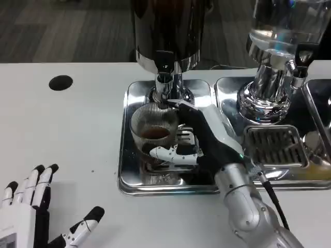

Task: Grasp the cup under the faucet to collect the drink, then remove the cup.

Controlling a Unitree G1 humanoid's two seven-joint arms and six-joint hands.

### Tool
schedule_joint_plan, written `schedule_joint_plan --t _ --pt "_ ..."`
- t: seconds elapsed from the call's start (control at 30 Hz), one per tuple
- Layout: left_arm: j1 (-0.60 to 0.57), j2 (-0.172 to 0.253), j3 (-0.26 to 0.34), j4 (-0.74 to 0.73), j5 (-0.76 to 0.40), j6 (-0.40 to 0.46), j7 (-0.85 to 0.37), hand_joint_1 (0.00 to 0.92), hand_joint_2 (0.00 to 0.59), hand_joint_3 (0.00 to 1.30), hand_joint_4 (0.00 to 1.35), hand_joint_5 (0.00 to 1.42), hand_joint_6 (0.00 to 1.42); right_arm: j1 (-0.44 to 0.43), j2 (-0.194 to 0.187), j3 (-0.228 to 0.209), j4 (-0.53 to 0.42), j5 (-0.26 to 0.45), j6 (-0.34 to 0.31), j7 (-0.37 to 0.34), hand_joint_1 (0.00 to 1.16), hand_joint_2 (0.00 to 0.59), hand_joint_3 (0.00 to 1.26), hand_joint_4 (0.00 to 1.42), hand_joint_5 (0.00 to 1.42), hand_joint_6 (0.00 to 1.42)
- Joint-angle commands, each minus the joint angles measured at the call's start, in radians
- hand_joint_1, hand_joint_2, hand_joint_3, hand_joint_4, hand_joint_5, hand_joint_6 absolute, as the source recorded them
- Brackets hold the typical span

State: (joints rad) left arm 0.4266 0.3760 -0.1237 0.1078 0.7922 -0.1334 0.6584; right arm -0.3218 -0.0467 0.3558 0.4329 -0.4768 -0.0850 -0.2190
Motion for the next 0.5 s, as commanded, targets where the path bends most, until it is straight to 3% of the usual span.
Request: schedule_joint_plan --t 0.03,0.4,0.5 --pt "-0.012 0.000 0.002 0.008 -0.006 -0.006 0.003 0.000 0.125 0.14 0.00 0.12 0.05 0.017 -0.013 -0.028 -0.033 0.012 -0.019 -0.005 0.83 0.193 0.50 0.56 0.38 0.30" --pt "-0.055 -0.004 -0.019 0.030 -0.005 -0.010 -0.006 0.000 0.125 0.14 0.00 0.12 0.05 0.071 -0.053 -0.063 -0.144 0.019 0.003 0.035 0.83 0.192 0.50 0.56 0.40 0.33" --pt "-0.071 -0.004 -0.025 0.038 -0.006 -0.012 -0.012 0.000 0.125 0.14 0.00 0.12 0.05 0.119 -0.064 -0.077 -0.222 0.017 0.019 0.049 0.83 0.192 0.49 0.55 0.40 0.32"
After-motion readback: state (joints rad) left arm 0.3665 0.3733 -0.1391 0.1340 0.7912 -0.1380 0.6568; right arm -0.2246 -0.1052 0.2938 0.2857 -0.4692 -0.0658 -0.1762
